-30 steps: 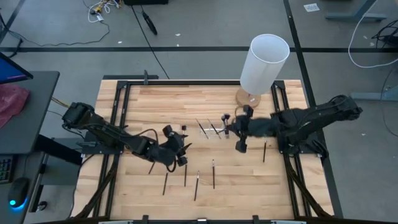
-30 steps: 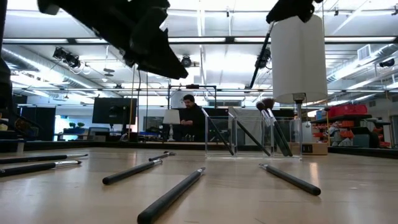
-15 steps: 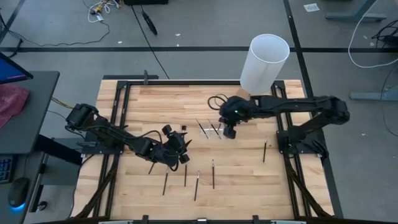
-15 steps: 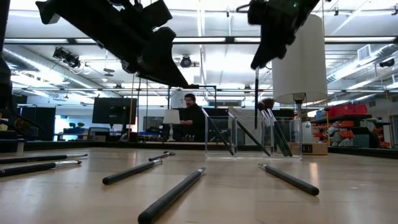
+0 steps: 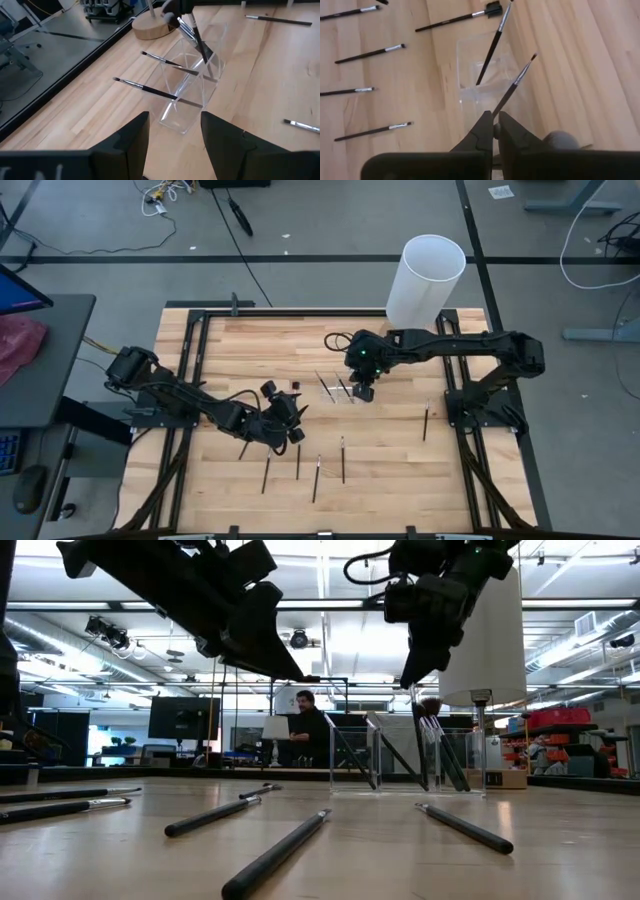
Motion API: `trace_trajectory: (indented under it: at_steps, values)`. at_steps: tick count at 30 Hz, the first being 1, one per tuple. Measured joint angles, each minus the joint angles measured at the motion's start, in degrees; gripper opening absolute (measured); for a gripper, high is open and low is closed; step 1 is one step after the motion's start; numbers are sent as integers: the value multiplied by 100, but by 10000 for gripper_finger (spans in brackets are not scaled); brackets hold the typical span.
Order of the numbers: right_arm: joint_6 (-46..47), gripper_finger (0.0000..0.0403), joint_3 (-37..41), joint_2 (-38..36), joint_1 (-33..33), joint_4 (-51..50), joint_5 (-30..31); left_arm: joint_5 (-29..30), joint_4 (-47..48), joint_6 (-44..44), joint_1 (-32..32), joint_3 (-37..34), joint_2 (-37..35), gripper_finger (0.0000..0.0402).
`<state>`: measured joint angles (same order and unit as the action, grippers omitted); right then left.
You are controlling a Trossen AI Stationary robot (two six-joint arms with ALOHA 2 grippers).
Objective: Pick & Place Makeup Supplies
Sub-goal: Put the black makeup brush into the transparent organizer
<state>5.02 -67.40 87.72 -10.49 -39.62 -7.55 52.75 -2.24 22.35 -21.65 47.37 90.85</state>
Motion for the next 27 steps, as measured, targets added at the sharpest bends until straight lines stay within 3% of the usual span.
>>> trace_trajectory:
  at_steps: [19,27]
  values:
    - [-314,48,-2,197,-251,752,11,-2,-10,2,0,0,0,181]
    - [-313,44,-1,199,-327,792,8,-2,-11,2,0,0,0,181]
